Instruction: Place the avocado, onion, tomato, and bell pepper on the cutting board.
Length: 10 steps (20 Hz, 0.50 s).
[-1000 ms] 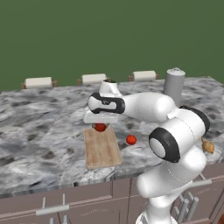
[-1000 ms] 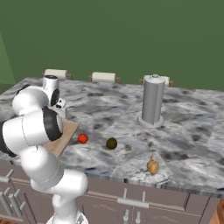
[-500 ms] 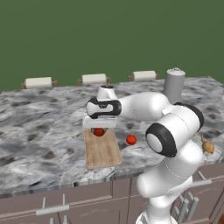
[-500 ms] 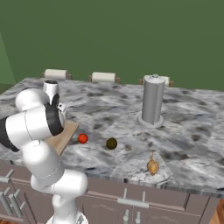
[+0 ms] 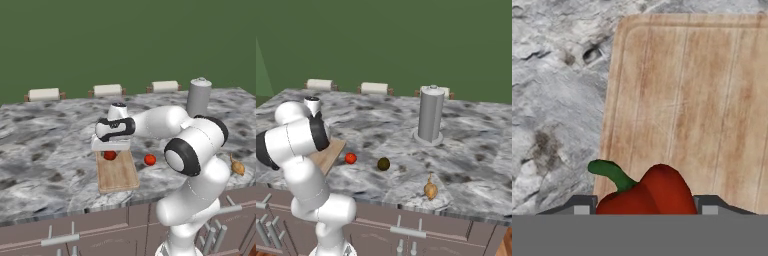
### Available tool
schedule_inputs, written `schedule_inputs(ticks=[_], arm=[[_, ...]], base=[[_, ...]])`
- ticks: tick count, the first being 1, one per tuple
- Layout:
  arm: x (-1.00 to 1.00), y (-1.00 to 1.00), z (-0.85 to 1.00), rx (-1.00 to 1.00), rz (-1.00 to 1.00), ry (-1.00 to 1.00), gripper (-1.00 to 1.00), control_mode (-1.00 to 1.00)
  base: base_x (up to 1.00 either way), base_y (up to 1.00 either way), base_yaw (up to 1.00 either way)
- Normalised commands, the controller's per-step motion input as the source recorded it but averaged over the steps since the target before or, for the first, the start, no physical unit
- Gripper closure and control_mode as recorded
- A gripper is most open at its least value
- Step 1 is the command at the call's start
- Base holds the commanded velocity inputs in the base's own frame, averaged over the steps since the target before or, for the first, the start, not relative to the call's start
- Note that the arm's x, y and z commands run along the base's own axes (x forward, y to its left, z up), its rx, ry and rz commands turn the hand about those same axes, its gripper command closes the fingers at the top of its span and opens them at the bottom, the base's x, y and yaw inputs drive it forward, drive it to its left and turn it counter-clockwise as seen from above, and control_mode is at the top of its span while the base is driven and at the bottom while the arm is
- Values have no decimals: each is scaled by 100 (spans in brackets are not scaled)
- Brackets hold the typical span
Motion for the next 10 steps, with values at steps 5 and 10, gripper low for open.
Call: schedule_inputs(ticks=[5,10], arm=[[0,1,-13,0,0,0,100,-100],[0,0,-14,0,0,0,100,-100]], base=[[0,0,0],[0,0,0]])
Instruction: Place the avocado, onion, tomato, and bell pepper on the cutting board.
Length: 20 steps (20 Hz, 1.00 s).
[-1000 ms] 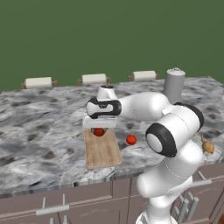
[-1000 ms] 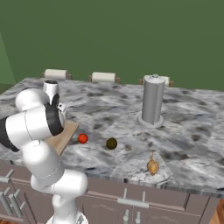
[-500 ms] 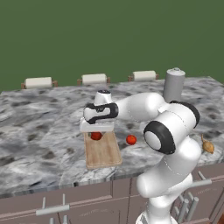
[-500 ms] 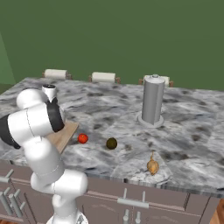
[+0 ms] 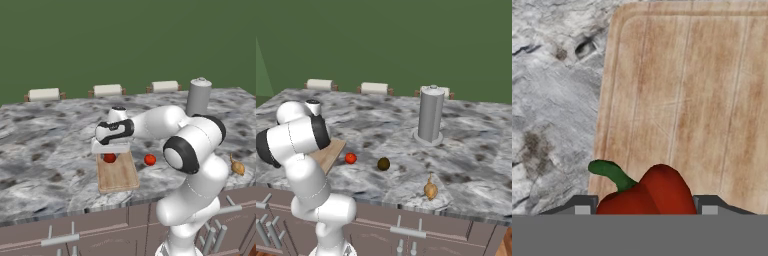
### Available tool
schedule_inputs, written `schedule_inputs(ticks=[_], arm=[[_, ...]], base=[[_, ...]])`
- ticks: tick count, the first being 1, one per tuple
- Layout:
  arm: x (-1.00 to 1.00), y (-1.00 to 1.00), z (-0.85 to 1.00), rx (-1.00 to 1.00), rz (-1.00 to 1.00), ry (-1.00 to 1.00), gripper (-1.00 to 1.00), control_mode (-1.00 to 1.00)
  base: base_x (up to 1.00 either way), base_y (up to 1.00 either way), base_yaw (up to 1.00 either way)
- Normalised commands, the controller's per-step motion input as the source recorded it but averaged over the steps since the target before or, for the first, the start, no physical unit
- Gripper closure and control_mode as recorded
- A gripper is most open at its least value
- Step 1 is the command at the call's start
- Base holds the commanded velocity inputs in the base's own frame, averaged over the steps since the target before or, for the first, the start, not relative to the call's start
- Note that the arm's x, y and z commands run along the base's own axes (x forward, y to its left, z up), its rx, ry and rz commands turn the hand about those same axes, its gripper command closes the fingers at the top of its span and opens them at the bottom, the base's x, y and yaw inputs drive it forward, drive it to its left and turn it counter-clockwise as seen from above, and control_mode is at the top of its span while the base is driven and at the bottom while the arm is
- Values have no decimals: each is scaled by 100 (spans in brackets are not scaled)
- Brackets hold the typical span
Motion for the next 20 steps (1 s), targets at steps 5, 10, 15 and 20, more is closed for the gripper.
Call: schedule_inputs(ticks=[5,10,15,20], arm=[[0,0,-13,0,0,0,100,-100],[0,0,-10,0,0,0,100,-100],[0,0,-14,0,0,-1,100,-100],[0,0,-14,0,0,-2,-100,-100]], base=[[0,0,0],[0,0,0],[0,0,0],[0,0,0]])
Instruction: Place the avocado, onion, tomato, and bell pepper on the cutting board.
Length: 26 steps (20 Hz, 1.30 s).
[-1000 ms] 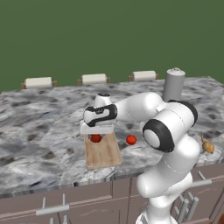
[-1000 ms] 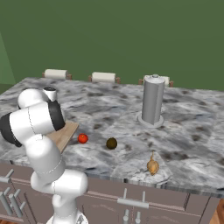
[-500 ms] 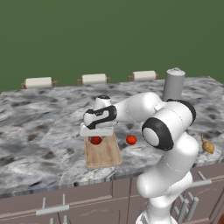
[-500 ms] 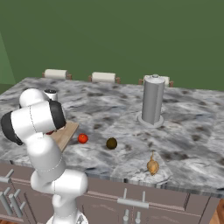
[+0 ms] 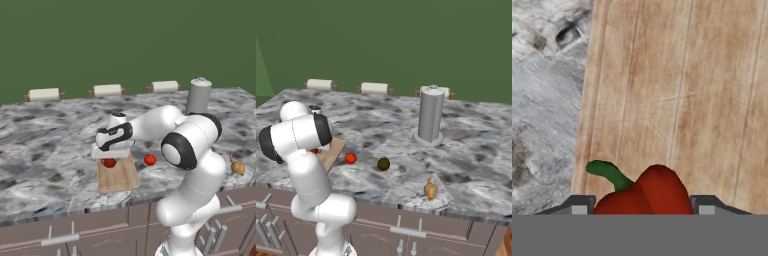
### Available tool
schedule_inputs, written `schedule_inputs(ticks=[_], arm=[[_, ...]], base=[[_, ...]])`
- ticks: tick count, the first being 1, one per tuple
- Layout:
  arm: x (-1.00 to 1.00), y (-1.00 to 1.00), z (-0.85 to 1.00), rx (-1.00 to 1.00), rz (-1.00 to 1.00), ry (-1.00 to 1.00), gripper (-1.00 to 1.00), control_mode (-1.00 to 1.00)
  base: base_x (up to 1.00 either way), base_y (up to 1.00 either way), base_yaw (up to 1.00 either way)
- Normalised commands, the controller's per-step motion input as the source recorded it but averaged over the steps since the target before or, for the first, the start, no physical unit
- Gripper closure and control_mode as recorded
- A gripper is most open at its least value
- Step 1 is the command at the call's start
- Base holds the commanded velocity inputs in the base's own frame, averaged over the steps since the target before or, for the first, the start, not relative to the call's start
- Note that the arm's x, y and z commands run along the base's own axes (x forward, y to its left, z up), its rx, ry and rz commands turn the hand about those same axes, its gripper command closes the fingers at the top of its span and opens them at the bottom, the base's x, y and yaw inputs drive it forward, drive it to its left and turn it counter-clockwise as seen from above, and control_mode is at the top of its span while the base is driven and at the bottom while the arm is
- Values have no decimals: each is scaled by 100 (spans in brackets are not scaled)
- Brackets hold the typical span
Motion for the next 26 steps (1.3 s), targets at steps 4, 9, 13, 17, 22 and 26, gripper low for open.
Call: schedule_inputs(ticks=[4,9,13,17,22,26], arm=[[0,0,-8,0,0,-4,-100,-100],[-2,0,-1,0,0,-5,-100,-100],[-2,0,0,0,0,-10,-100,-100],[-8,-1,7,-1,0,-17,-100,-100],[-9,-11,41,-1,0,-21,-100,-100],[-11,-18,61,-2,0,-21,-100,-100]], base=[[0,0,0],[0,0,0],[0,0,0],[0,0,0],[0,0,0],[0,0,0]])
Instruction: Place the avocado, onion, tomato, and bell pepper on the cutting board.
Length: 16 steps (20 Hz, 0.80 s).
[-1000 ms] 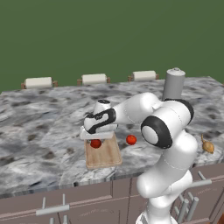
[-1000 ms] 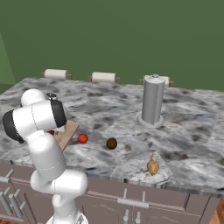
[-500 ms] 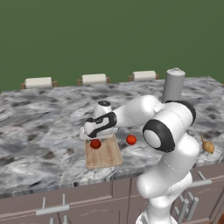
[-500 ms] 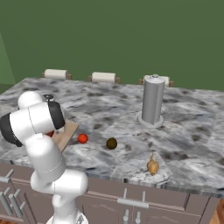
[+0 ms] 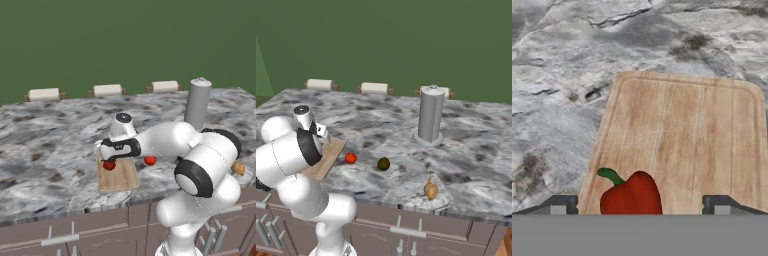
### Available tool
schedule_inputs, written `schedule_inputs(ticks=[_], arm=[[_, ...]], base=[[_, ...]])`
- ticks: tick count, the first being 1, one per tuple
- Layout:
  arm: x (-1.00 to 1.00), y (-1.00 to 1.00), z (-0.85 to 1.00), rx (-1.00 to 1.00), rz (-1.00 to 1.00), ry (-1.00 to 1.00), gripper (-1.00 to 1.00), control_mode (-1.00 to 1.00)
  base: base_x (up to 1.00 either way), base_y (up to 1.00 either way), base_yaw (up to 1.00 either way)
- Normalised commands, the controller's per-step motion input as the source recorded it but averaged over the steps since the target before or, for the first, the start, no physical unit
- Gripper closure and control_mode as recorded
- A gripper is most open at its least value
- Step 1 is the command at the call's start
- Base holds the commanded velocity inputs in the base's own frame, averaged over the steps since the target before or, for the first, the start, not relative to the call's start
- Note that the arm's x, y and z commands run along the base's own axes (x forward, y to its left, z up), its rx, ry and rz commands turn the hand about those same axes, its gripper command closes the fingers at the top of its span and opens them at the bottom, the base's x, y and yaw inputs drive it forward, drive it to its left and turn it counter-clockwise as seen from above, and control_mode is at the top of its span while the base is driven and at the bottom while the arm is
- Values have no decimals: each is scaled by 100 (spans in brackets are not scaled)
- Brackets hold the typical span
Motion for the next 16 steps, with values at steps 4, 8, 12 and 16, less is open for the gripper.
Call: schedule_inputs(ticks=[4,8,12,16], arm=[[-19,-39,59,0,-1,-16,-100,-100],[-42,-64,45,0,-4,-14,-100,-100],[-41,-72,34,0,-6,-11,-100,-100],[-33,-76,25,0,-7,-5,-100,-100]], base=[[0,0,0],[0,0,0],[0,0,0],[0,0,0]])
